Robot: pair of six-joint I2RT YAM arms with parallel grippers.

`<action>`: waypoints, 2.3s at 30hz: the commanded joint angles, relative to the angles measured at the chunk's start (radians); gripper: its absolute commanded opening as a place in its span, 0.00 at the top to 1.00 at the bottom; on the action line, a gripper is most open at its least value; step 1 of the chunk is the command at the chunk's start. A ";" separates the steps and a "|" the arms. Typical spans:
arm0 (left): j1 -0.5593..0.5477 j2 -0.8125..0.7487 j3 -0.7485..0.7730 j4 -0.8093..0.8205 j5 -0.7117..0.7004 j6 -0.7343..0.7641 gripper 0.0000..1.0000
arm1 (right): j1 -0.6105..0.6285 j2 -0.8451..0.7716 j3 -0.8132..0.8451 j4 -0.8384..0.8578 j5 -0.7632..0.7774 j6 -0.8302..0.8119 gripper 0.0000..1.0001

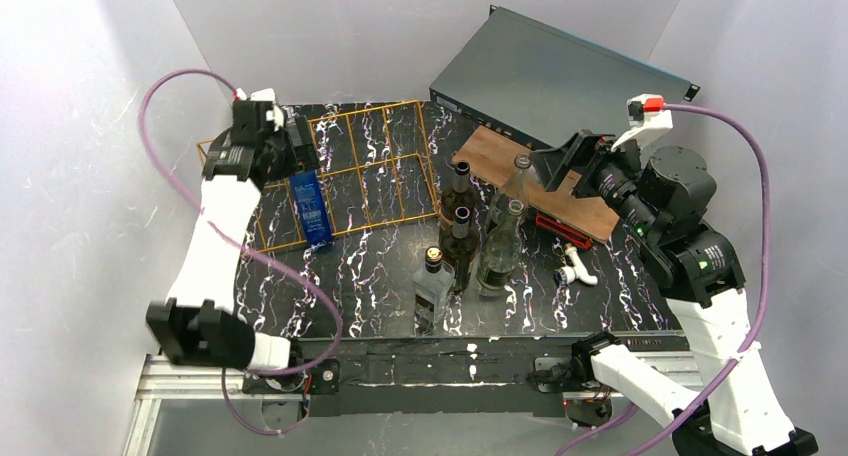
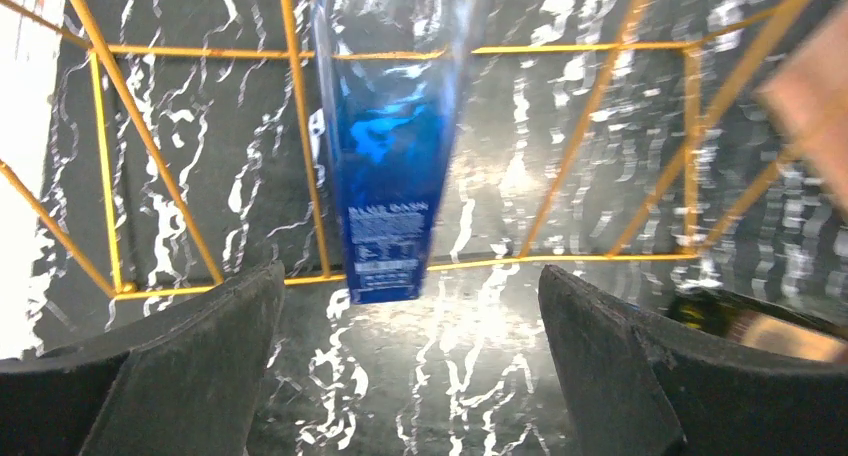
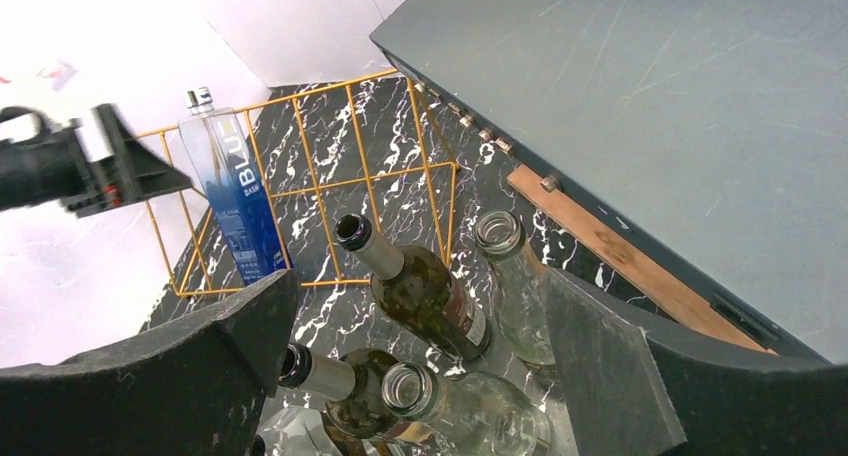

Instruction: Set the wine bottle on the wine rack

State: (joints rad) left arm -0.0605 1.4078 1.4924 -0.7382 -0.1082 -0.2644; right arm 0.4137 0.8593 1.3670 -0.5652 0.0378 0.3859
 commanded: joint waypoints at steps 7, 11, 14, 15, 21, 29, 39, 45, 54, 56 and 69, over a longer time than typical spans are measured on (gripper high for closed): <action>-0.002 -0.577 -0.431 0.222 0.513 -0.070 0.02 | -0.001 -0.038 -0.064 0.096 -0.014 -0.017 0.00; -0.031 -0.669 -0.540 0.308 0.690 -0.152 0.02 | -0.001 -0.049 -0.062 0.095 -0.022 -0.013 0.00; -0.139 -0.712 -0.629 0.388 0.713 -0.199 0.02 | -0.002 -0.066 -0.061 0.097 -0.025 0.005 0.00; -0.195 -0.725 -0.651 0.399 0.678 -0.192 0.02 | -0.002 -0.071 -0.064 0.098 -0.027 0.007 0.00; -0.460 -0.780 -0.724 0.442 0.522 -0.141 0.02 | -0.002 -0.081 -0.065 0.094 -0.023 0.007 0.00; -0.606 -0.822 -0.827 0.500 0.429 -0.167 0.02 | -0.002 -0.100 -0.090 0.098 -0.021 0.011 0.00; -0.991 -0.800 -0.885 0.587 -0.040 -0.144 0.02 | -0.001 -0.078 -0.058 0.096 -0.031 0.013 0.00; -1.361 -0.675 -0.902 0.732 -0.469 -0.010 0.02 | -0.002 -0.086 -0.050 0.069 -0.023 0.003 0.00; -1.467 -0.407 -0.784 0.646 -0.827 -0.137 0.02 | -0.002 -0.099 -0.009 0.043 -0.017 0.000 0.00; -1.467 -0.398 -0.796 0.650 -0.840 -0.173 0.02 | -0.002 -0.106 -0.015 0.037 -0.006 -0.004 0.00; -1.434 -0.415 -0.884 0.819 -0.543 -0.011 0.02 | -0.002 -0.124 -0.040 0.039 -0.010 0.005 0.00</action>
State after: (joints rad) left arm -1.5122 1.0149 0.6359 0.0234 -0.7487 -0.3400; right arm 0.4137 0.7501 1.3277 -0.5442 0.0227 0.3916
